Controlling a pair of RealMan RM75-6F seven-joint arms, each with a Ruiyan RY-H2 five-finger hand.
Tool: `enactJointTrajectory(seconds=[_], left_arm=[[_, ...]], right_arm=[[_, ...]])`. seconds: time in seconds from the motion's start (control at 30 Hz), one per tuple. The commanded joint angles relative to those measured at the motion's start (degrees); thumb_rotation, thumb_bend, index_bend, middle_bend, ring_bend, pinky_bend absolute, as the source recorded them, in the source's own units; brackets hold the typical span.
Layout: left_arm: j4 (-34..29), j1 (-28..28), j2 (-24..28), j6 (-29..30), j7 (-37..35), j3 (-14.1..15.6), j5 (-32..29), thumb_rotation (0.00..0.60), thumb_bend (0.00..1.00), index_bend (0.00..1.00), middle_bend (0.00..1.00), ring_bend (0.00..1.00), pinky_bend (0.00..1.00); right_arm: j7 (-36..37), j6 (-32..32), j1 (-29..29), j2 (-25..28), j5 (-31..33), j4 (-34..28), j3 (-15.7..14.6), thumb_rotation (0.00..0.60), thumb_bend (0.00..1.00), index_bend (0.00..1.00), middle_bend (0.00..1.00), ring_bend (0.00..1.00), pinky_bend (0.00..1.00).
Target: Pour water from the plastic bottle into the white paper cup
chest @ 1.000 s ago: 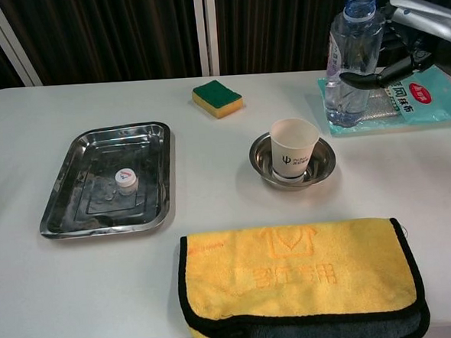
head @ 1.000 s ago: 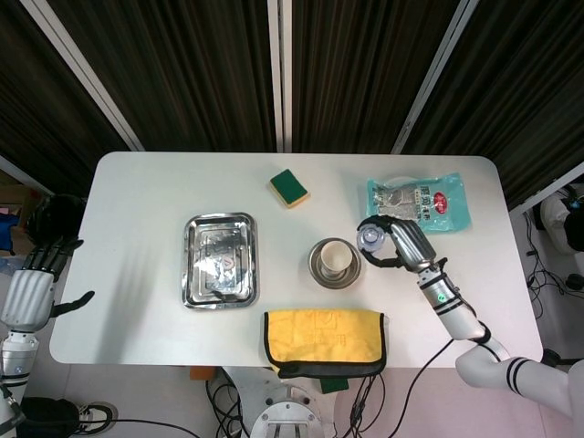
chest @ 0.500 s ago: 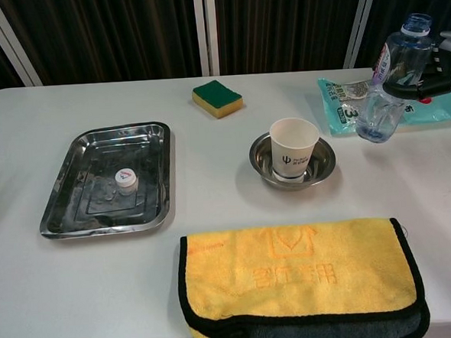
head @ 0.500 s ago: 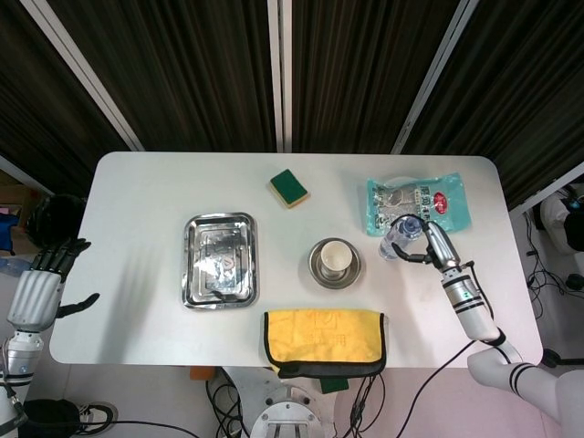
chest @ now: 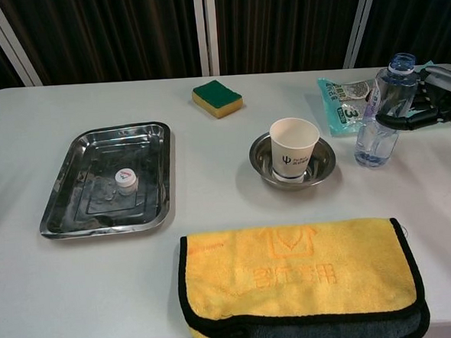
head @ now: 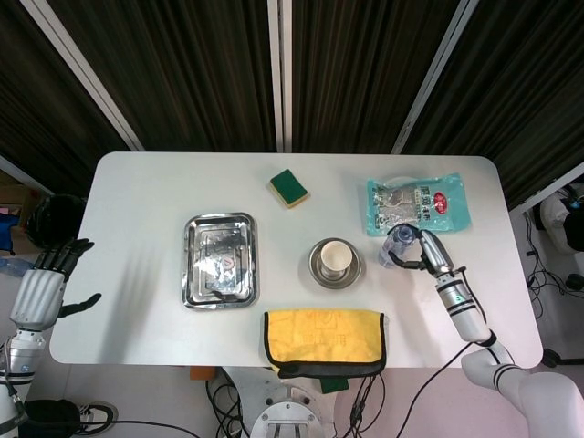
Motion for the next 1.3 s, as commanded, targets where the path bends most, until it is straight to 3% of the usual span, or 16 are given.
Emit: enactJointTrajectory(seconds=[0.03, 0.23, 0.4, 0.67, 0.83, 0.93, 1.1, 1.23, 1.3], left_arm=[[0.0, 0.0, 0.0, 0.0, 0.0, 0.0, 0.0, 0.600, 0.09, 0.17, 0.17, 0.11, 0.16], [0.2, 0.0, 0.0, -0.1, 0.0, 0.0, -0.1, 0.600, 0.09, 0.17, 0.17, 0.11, 0.16], [0.3, -0.1, 0.0, -0.1, -0.1, 0.0, -0.1, 0.600, 0.09, 0.17, 0.17, 0.11, 0.16], [0.3, -0.1, 0.1, -0.5, 0.0, 0.1, -0.3, 0.600, 0.09, 0.17, 0.17, 0.11, 0.16], [0.3, -0.1, 0.0, -0.5, 0.0, 0.1, -0.2, 0.600, 0.09, 0.17, 0.17, 0.11, 0.16], [0.3, -0.2, 0.0, -0.5, 0.1, 0.1, -0.2, 0.600, 0.09, 0.17, 0.17, 0.11, 0.16], [-0.2, -0.2, 0.2, -0.2, 0.7, 0.1, 0.0, 0.600, 0.09, 0.17, 0.17, 0.11, 0.16], [-0.8, -0.2, 0.4, 0.1, 1.3, 0.0, 0.2, 0.600, 0.09, 0.17, 0.17, 0.11, 0.16], [-1.1, -0.2, 0.5, 0.2, 1.6, 0.1, 0.2, 0.600, 0.09, 0.17, 0.17, 0.11, 0.16]], right_arm=[[1.0, 0.2, 0.0, -0.5, -0.6, 1.0, -0.3, 0.600, 0.60, 0.62, 0.46, 0.32, 0.39], [1.5, 0.3, -0.1, -0.9, -1.3, 2.0, -0.8, 0.600, 0.51, 0.54, 0.42, 0.27, 0.37], [1.7, 0.6, -0.2, -1.1, -1.7, 2.5, -1.0, 0.600, 0.40, 0.36, 0.34, 0.18, 0.31], [1.8, 0.3, -0.5, -0.8, -2.1, 2.6, -1.6, 0.600, 0.33, 0.17, 0.25, 0.09, 0.23], [1.9, 0.6, -0.7, -0.4, -2.6, 2.3, -2.0, 0.600, 0.24, 0.01, 0.11, 0.00, 0.15], [1.2, 0.1, -1.0, 0.5, -2.9, 1.6, -2.6, 0.600, 0.18, 0.00, 0.01, 0.00, 0.05], [-3.0, 1.8, -2.9, 3.2, -2.0, -2.5, -2.2, 0.600, 0.14, 0.00, 0.00, 0.00, 0.00], [-9.0, 5.6, -5.7, 8.5, -1.5, -10.6, -2.0, 0.600, 0.13, 0.00, 0.00, 0.00, 0.00], [-16.3, 8.0, -7.5, 12.2, -0.6, -16.2, -1.5, 0.600, 0.13, 0.00, 0.00, 0.00, 0.00]])
